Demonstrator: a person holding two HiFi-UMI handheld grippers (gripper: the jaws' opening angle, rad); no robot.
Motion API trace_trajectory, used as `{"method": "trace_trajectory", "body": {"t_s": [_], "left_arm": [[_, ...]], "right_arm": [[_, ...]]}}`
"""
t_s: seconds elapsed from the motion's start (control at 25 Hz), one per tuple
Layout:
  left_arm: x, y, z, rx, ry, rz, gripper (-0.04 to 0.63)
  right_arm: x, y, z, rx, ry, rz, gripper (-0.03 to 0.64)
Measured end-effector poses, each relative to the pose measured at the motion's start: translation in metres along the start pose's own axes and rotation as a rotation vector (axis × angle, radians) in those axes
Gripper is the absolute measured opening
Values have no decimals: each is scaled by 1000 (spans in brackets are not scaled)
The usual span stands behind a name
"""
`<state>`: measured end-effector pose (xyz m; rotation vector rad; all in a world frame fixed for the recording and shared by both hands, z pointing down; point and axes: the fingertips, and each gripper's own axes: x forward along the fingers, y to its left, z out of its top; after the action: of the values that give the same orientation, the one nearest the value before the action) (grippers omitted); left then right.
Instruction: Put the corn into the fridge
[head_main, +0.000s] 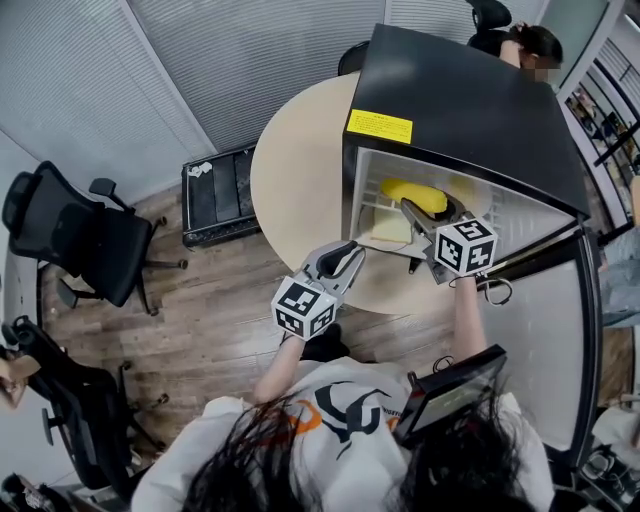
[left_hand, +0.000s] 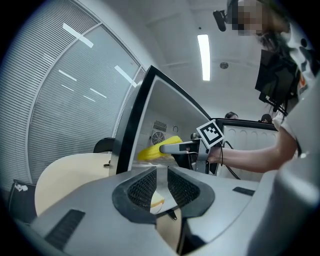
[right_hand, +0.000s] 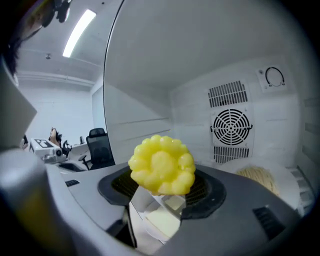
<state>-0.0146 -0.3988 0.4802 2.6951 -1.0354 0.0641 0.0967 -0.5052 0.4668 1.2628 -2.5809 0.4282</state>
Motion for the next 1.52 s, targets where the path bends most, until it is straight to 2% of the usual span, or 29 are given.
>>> {"method": "trace_trajectory", "body": {"t_s": [0.24,0.36,0.44,1.0,1.28,1.52], "left_arm": [[3,-2,2,-7,-8,-11,75],[3,-3,3,-7,-9,-18,75],[2,-2,3,-8,-11,-20,75],[1,5,4,-16,-13,-21,75],[-2,6,5,-13,-10,-16,75],[-6,3,5,-10,-13,-8,75]], "right_arm": [[-2,5,-17,-163,95,-27,255],[-1,-7,-36,-304,198,-160,253],[0,-14,-39,-328,223,-215,253],[2,-15,-39,-266,251,-203,256],[-5,-13,-25,-94,131,-188,273],[-25,-4,-7,-38,66,-198,273]]}}
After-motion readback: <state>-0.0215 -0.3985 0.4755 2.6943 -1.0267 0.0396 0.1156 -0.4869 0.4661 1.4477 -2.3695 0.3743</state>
